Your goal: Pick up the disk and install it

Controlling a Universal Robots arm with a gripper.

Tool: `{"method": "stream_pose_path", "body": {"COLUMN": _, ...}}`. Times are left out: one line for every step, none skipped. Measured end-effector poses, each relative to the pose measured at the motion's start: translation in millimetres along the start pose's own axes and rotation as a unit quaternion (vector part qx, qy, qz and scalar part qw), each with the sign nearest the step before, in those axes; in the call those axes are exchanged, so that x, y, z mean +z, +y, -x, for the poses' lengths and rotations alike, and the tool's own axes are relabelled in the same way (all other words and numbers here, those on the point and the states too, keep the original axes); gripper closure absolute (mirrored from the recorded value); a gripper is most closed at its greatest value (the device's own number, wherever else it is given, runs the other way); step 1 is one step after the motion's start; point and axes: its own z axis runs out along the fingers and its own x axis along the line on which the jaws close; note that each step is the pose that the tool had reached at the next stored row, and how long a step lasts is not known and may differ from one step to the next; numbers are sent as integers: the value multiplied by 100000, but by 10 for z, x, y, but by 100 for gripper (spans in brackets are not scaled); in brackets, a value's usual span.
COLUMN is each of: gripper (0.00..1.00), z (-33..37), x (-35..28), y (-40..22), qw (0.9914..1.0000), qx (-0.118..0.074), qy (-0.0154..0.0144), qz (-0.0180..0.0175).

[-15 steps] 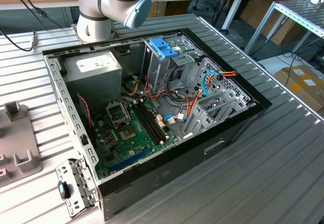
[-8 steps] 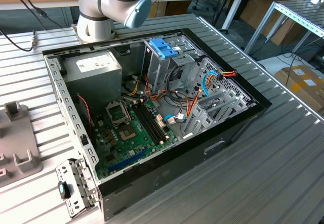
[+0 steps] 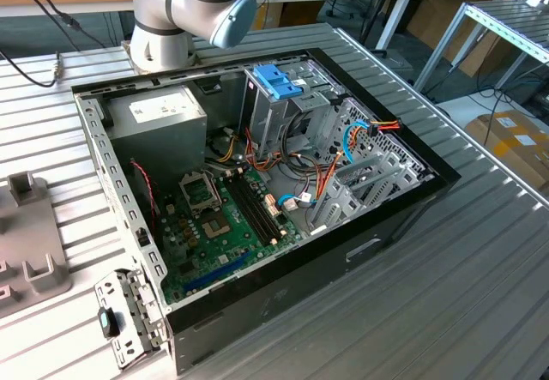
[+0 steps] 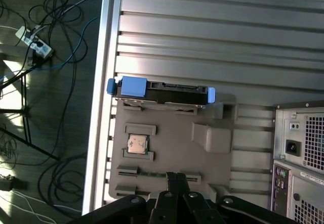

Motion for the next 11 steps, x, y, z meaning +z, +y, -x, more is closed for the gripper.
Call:
{"method": "stream_pose_path", "body": {"gripper": 89, "z": 0, "x": 0, "y": 0, "qw": 100000, "qx": -70, "qy": 6, "qz": 0}}
{"method": "stream_pose_path", "body": {"gripper": 89, "z": 0, "x": 0, "y": 0, "qw": 100000, "qx": -156, "qy": 7, "qz": 3}}
{"method": "stream_pose_path", "body": {"gripper": 89, "z": 0, "x": 0, "y": 0, "qw": 100000, "qx": -220, "qy": 10, "qz": 5}}
{"method": "stream_pose_path", "body": {"gripper": 89, "z": 0, "x": 0, "y": 0, "qw": 100000, "qx": -300, "qy": 15, "qz": 7}}
{"method": "stream_pose_path", "body": {"gripper": 89, "z": 0, "x": 0, "y": 0, "qw": 99999, "qx": -374, "qy": 18, "qz": 9}}
{"method": "stream_pose_path", "body": {"gripper": 89, "z": 0, "x": 0, "y": 0, "qw": 99999, "qx": -493, "qy": 22, "qz": 11}}
{"method": "stream_pose_path", "body": {"gripper": 89, "z": 0, "x": 0, "y": 0, "qw": 99998, "qx": -558, "qy": 24, "qz": 14}}
{"method": "stream_pose_path", "body": {"gripper": 89, "z": 0, "x": 0, "y": 0, "qw": 99998, "qx": -627, "qy": 29, "qz": 16}}
{"method": "stream_pose_path", "body": {"gripper": 89, "z": 0, "x": 0, "y": 0, "qw": 99997, "qx": -711, "qy": 31, "qz": 19}}
{"method": "stream_pose_path", "body": {"gripper": 89, "z": 0, "x": 0, "y": 0, "qw": 99996, "qx": -858, "qy": 39, "qz": 22}}
{"method": "stream_pose_path", "body": {"gripper": 89, "z": 0, "x": 0, "y": 0, "qw": 99995, "qx": -960, "qy": 44, "qz": 23}}
